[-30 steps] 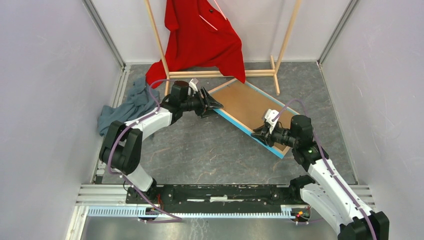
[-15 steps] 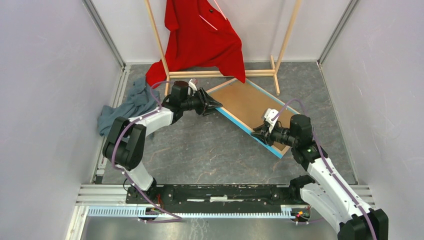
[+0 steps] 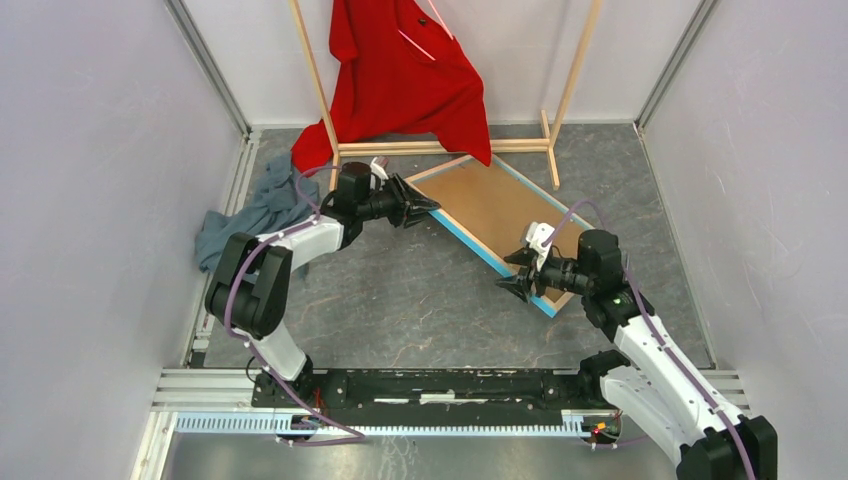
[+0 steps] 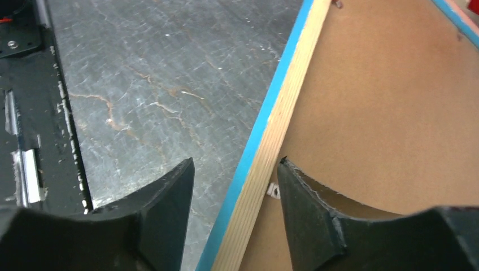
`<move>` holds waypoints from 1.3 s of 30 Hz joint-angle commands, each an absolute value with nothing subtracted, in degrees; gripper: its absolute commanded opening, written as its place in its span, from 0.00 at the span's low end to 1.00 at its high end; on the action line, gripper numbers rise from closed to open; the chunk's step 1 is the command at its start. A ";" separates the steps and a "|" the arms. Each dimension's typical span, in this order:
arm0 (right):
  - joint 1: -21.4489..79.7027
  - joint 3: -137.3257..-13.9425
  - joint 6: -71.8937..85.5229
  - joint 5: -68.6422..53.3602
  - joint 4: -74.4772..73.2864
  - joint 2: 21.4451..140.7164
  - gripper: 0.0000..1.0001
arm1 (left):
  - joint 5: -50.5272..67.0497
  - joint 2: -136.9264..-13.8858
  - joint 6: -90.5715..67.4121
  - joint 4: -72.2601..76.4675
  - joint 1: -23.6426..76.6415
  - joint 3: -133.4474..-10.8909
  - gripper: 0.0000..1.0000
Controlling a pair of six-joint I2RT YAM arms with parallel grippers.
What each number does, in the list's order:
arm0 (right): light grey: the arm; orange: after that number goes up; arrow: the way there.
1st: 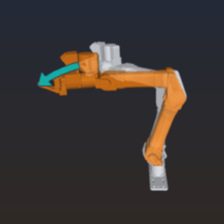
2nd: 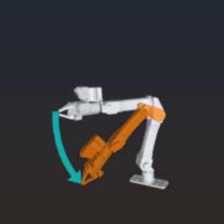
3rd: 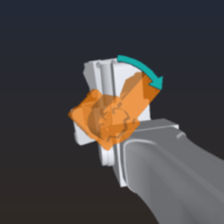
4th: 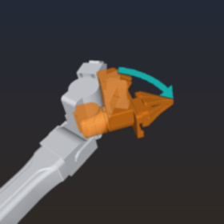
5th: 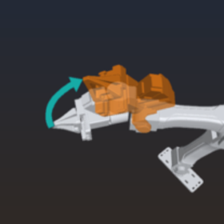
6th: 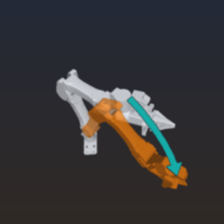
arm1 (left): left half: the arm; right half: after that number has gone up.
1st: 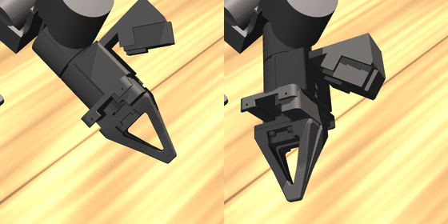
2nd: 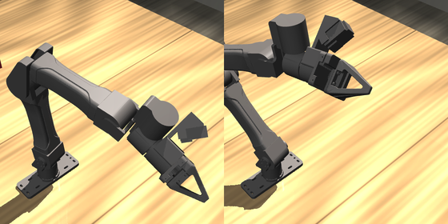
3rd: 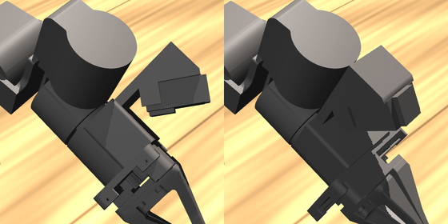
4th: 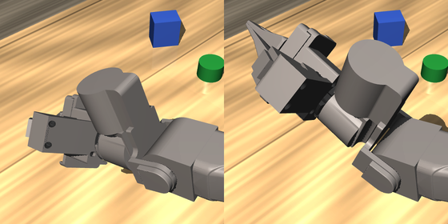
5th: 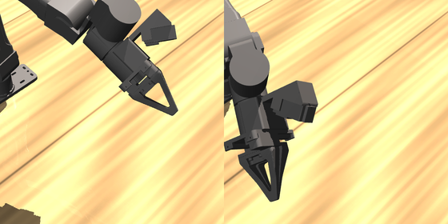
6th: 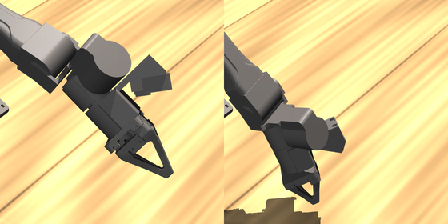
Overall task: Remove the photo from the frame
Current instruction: Turn over the photo frame at the center of the board.
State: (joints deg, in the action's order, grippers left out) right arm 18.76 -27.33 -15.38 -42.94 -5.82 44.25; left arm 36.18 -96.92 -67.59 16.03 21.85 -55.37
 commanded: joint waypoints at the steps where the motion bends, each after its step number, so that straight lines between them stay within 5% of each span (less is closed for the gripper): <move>1: 19.36 -27.58 -16.54 -48.32 -7.76 44.29 0.68 | 35.54 -94.68 -69.04 24.11 19.64 -55.40 0.37; 11: 19.12 -35.64 -21.92 -49.04 -16.52 46.03 0.97 | 37.77 -94.21 -65.49 20.96 16.11 -52.97 0.37; 19: 15.56 -44.97 -21.18 -48.45 -21.71 50.87 0.98 | 40.13 -94.89 -60.23 16.17 12.80 -52.55 0.38; 39: -4.11 -41.52 -10.25 -33.01 -8.06 72.23 0.98 | 39.73 -94.09 -50.24 9.32 8.08 -48.94 0.38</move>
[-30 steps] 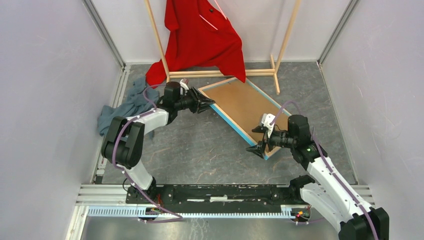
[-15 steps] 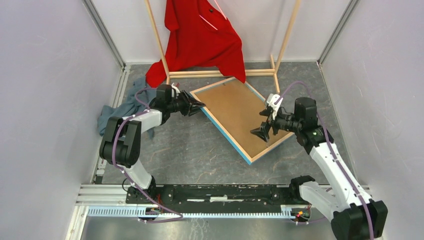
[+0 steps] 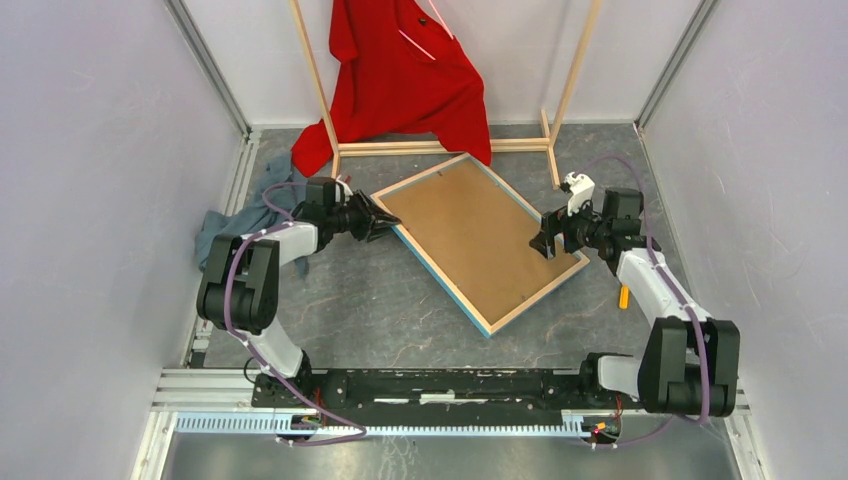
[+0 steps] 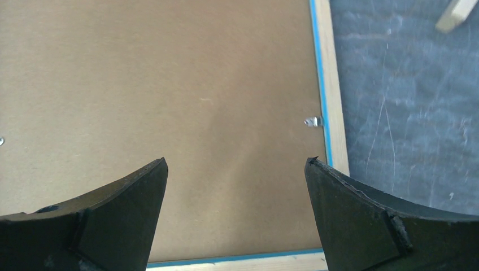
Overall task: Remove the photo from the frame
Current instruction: Turn over the photo frame at the center of the board.
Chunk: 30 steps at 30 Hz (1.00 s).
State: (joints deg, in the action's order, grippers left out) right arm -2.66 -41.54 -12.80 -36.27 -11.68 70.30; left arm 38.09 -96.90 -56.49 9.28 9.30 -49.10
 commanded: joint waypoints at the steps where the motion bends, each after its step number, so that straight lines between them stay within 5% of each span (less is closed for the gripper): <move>1: -4.44 -41.77 -10.07 -32.27 -8.09 72.99 0.98 | 39.65 -94.05 -49.20 8.71 7.87 -48.95 0.38; 18: -7.00 -46.87 -7.11 -33.62 -8.73 89.58 0.98 | 38.58 -95.35 -40.12 6.85 5.76 -46.99 0.38; 30: -7.03 -48.38 -14.60 -41.44 -18.44 93.70 0.96 | 33.30 -96.41 -38.25 7.21 5.19 -46.10 0.50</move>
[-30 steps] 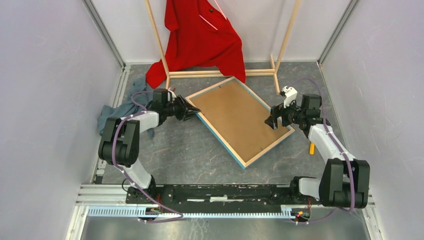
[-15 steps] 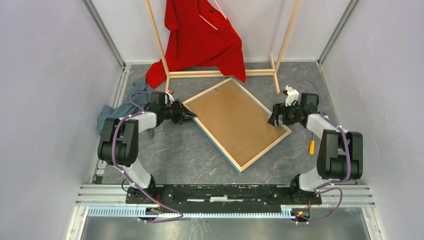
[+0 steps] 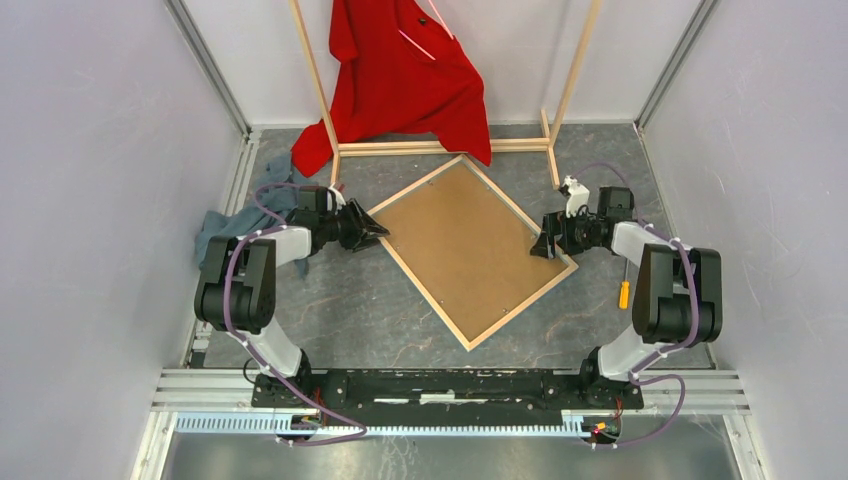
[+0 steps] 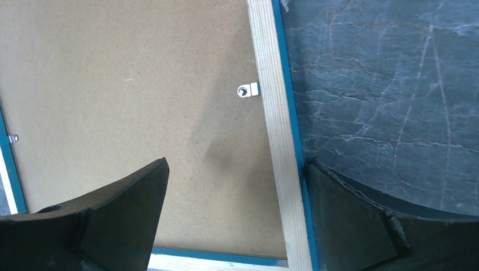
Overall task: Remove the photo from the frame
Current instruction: Turn over the photo frame at the center of the board.
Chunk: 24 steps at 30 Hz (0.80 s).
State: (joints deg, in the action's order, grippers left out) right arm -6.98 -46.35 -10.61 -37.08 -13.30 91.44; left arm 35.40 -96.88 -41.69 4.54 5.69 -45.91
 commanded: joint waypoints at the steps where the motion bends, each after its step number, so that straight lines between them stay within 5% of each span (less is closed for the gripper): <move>1: -7.12 -48.34 -14.88 -41.61 -18.93 94.08 0.96 | 33.31 -97.05 -38.09 7.21 5.19 -46.22 0.50; 13: -7.56 -47.81 -16.70 -38.54 -19.51 90.98 0.96 | 28.24 -98.65 -35.86 5.00 5.10 -47.48 0.62; 24: -7.55 -48.50 -20.82 -41.45 -23.63 91.15 0.96 | 28.04 -103.39 -33.05 4.17 5.19 -50.29 0.87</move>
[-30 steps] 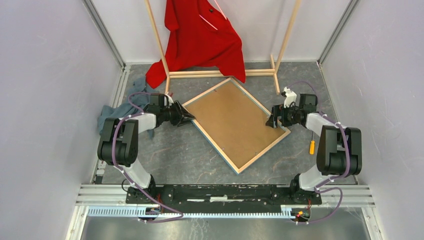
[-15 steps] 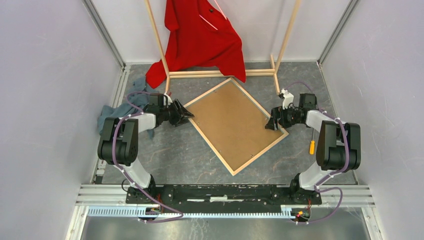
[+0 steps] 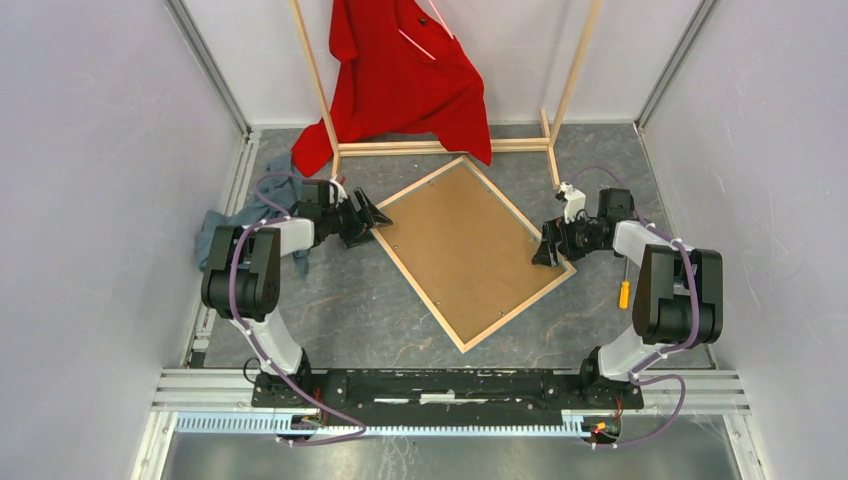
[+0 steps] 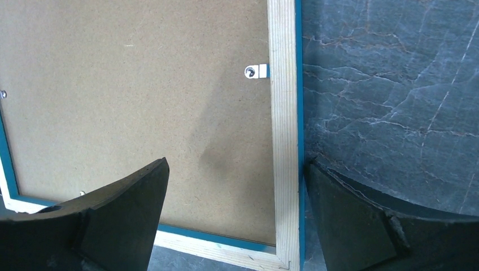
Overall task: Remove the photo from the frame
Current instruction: Turn over the photo frame at the center of the board.
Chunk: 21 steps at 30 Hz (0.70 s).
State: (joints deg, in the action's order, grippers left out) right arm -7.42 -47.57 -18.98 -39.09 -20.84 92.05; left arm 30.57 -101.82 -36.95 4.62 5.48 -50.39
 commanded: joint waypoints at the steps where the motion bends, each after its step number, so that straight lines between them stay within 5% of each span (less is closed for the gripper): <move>1: -7.56 -48.56 -20.91 -41.57 -23.80 91.23 0.96 | 27.99 -103.25 -33.20 4.32 5.19 -50.21 0.88; 7: -7.56 -48.62 -22.03 -41.92 -24.29 90.56 0.96 | 28.21 -102.62 -33.88 5.73 5.19 -49.16 0.99; 21: -7.56 -48.08 -24.06 -43.23 -25.06 88.73 0.97 | 26.23 -101.23 -33.22 6.42 5.19 -48.52 1.00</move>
State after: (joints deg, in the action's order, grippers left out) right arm -7.57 -47.57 -22.68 -40.38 -23.70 90.15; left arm 31.46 -101.58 -36.86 7.42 5.48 -49.91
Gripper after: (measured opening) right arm 0.966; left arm 0.993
